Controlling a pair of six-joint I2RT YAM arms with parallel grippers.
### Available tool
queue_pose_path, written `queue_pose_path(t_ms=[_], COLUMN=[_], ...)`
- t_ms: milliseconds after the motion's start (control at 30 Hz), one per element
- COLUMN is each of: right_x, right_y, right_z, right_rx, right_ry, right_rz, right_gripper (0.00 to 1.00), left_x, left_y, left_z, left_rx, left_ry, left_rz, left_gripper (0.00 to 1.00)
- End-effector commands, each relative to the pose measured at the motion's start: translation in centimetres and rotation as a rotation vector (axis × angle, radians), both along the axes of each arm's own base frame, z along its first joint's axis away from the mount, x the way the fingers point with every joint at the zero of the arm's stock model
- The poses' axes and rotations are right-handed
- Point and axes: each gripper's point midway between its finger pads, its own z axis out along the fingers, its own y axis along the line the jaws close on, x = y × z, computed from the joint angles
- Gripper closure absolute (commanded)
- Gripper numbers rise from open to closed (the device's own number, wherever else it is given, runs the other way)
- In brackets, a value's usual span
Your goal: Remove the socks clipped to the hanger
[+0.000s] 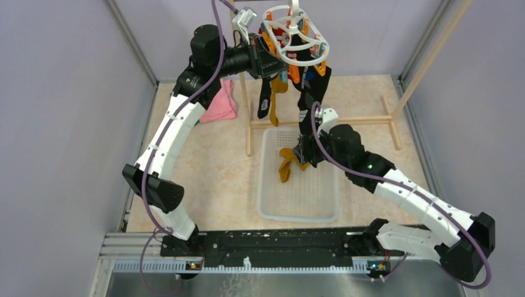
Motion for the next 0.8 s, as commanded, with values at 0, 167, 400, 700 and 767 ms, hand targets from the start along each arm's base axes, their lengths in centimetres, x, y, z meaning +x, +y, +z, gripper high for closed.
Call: queue_pose_path(t_ms=[0,167,400,700,767], right_x=[1.5,0.1,0.2,7.3,8.8], right_y=[-0.6,-0.6,-2.4,4.5,5.4], right_z=[2.5,0.7,3.2,11.6,12.1], right_rx=[-0.122,-0.206,-0.201,0.014,0.044], right_ry=[-0.013,0.082,-0.002,-0.451,-0.528], right_rz=[-0.050,-0.022,-0.076,-0.029,-0.053], right_gripper=[0.25,0.26,0.25,0.24,0.24], left_x=[-1.1,-1.1,-1.3,-1.8,-1.8], left_y=[0.3,0.3,0.4,0.6,0.5], left_z=[2.1,1.9,2.1,2.5,2.2], left_rx=[-0.033,-0.032,-0.034,-0.033,-0.033], left_ry=[-0.051,-0.046,-0.044,-0.055,-0.044], left_rz=[-0.017,-0.020,-0.024,-0.028,-0.032], left_gripper=[1.00,1.00,1.00,1.00,1.00])
